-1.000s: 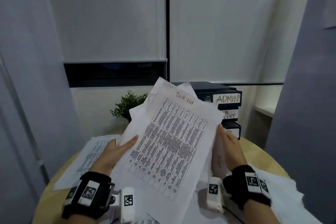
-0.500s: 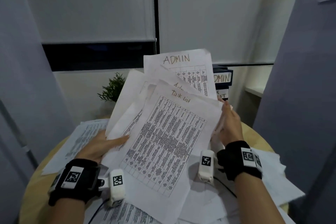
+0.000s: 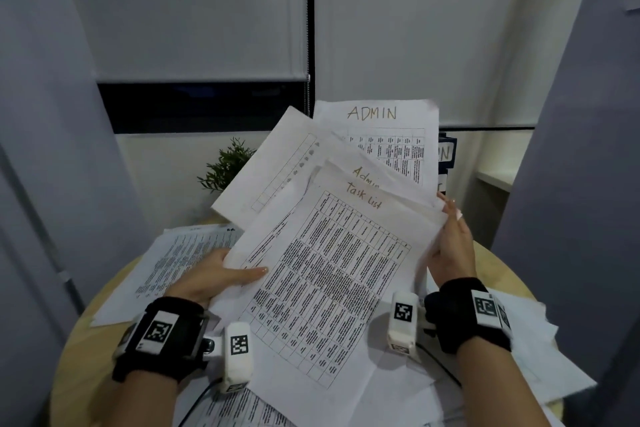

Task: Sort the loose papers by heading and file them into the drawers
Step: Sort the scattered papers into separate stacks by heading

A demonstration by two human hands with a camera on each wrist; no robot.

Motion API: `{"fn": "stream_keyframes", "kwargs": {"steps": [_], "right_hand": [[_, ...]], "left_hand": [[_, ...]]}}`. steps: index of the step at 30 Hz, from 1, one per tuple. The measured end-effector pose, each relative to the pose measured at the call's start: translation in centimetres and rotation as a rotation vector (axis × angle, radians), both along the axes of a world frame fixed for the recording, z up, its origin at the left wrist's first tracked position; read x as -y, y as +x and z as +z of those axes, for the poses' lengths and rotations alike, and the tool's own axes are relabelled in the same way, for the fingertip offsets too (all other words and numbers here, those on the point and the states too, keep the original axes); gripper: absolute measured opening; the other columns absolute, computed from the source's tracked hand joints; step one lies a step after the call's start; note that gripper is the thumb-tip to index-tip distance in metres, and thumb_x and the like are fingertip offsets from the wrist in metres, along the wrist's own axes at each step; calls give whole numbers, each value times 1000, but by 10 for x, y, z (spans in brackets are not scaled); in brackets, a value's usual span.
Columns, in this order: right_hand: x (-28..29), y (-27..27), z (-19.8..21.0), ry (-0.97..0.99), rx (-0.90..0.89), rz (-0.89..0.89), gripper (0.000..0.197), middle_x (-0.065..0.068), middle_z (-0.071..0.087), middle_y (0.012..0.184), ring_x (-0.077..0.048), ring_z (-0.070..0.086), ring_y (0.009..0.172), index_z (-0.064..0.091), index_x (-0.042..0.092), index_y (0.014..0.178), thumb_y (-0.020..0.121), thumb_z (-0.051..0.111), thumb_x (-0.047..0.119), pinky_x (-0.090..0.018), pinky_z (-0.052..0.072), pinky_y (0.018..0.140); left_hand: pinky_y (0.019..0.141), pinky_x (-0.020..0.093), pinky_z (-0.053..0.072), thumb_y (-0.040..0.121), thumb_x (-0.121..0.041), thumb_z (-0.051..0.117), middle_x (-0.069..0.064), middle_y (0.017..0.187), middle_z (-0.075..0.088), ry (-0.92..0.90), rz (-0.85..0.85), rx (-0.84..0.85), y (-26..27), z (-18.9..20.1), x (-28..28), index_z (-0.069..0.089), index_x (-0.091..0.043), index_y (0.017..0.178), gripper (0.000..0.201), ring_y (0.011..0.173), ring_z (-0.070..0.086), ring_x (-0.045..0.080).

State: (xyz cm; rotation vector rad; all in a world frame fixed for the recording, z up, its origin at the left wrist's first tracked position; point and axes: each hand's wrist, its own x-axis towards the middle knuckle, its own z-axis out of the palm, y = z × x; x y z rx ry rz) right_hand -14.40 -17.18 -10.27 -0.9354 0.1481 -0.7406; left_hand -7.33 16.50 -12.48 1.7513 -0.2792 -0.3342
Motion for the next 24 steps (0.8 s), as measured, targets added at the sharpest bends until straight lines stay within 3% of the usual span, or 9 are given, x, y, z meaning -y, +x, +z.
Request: {"fn": "stream_keyframes", "kwargs": {"steps": [4,7,11,14,17,19,21,23,24], "right_hand": [[-1,2,-3,52,27,59,35,-7,70,112,-17,67,96,58,15,129,102,45,32,-28,58,77],[-4,2,-3,49,29,124,35,-6,71,96,-12,68,79,60,10,126,101,47,30,-24,56,68],[-4,3,-4,-42,18,165,31,-6,70,91,-13,66,74,61,7,126,97,55,17,-25,56,66],[-6,3,-6,-139,-23,125,30,-2,70,80,-13,62,66,63,11,124,95,56,11,-22,52,55],[-11,3,-5,-181,-20,2,31,-9,71,102,-21,64,88,65,9,121,91,60,5,-22,54,61],[-12,1,-4,-166,-11,-50,24,-6,72,100,-13,69,90,68,3,111,89,60,0,-16,54,61],[-11,-4,-2,-148,3,-47,22,-2,71,93,-5,70,83,67,4,107,85,67,7,-13,52,58],[-1,-3,-7,-194,-50,-4,51,-4,72,100,-14,70,91,68,12,113,67,83,28,-20,56,67],[3,-4,-8,-226,-66,33,56,-6,73,101,-18,70,91,68,13,114,63,84,28,-25,57,71]], "left_hand": [[95,53,49,53,-36,90,13,109,71,-94,29,-2,-6,4,10,65,-15,110,66,103,66,33],[92,54,51,64,-37,83,10,114,70,-204,25,6,-6,8,13,61,-22,123,65,104,66,32],[94,53,50,68,-37,79,10,110,71,-244,73,54,-7,12,16,65,-14,118,57,102,68,29],[90,42,53,56,-38,89,3,104,74,-160,131,135,-8,10,18,65,-14,111,64,100,69,21],[76,30,57,67,-20,85,4,94,74,-11,179,194,-7,6,20,66,-10,103,43,89,71,16],[68,25,56,71,-17,82,2,90,74,57,192,235,-6,5,21,67,-7,99,34,84,70,14],[58,17,53,74,-14,80,-2,85,73,45,182,241,-7,5,21,67,-7,99,29,77,70,7],[56,16,54,75,-10,77,-1,82,75,4,155,228,-9,6,21,68,-6,99,26,75,72,9],[61,20,57,75,-10,77,1,86,75,-11,146,220,-11,7,21,69,-6,100,27,79,72,12]]}}
